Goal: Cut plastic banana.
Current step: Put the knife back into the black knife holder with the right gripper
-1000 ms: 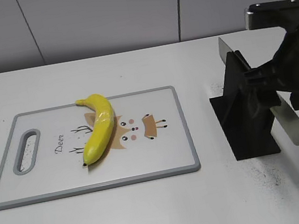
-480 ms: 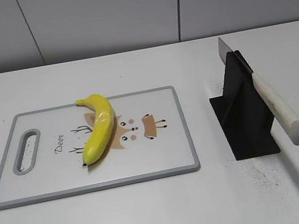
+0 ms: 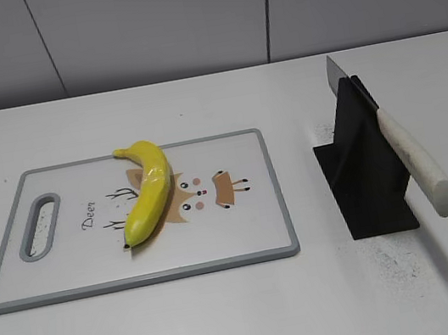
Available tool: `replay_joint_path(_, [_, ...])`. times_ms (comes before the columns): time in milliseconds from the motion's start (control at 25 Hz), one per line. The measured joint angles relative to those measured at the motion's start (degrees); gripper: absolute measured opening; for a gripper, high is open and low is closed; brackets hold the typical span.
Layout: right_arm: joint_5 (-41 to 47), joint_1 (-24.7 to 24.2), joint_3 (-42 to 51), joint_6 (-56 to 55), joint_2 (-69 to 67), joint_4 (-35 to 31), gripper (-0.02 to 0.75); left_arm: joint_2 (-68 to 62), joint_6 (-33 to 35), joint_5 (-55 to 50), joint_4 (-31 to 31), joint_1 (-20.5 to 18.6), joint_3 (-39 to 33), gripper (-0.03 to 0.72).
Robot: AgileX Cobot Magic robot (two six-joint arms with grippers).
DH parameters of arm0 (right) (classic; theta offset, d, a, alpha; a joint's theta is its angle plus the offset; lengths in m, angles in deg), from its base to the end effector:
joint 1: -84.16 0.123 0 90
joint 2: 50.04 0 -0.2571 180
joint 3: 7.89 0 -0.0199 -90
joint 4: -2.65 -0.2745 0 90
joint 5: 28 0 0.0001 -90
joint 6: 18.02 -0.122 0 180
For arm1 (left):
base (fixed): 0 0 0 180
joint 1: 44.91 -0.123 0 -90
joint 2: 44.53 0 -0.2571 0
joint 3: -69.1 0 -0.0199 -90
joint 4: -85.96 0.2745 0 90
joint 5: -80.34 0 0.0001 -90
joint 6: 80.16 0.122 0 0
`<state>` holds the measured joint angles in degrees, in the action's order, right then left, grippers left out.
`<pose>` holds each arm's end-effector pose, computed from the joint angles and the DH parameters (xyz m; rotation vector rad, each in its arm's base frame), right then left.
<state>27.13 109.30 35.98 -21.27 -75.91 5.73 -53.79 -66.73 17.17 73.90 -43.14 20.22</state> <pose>0.1103 0.0458 0.2792 -0.4234 2.1448 0.2161 0.0711 -0.0250 0.2647 0.2889 2.0806 -0.1330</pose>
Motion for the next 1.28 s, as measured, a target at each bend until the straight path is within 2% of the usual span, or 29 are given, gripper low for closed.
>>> replay_joint_path(400, [4.81,0.00,3.41,4.36,16.77,-2.19,0.584,0.00,0.00,0.00,-0.06,0.00,0.00,0.479])
replay_joint_path(840, [4.75,-0.05,3.68,4.46,17.60,-2.24,0.582,0.00,0.00,0.00,-0.16,0.00,0.00,0.461])
replay_joint_path(960, [4.75,-2.21,3.68,4.46,17.60,-2.31,0.578,0.00,0.00,0.00,-0.16,0.00,0.00,0.450])
replay_joint_path(1200, [4.70,-11.21,3.68,4.46,17.60,-2.38,0.575,0.00,0.00,0.00,-0.16,0.00,0.00,0.441])
replay_joint_path(1280, [4.70,-12.76,3.68,4.46,17.60,-2.38,0.574,0.00,0.00,0.00,-0.16,0.00,0.00,0.440])
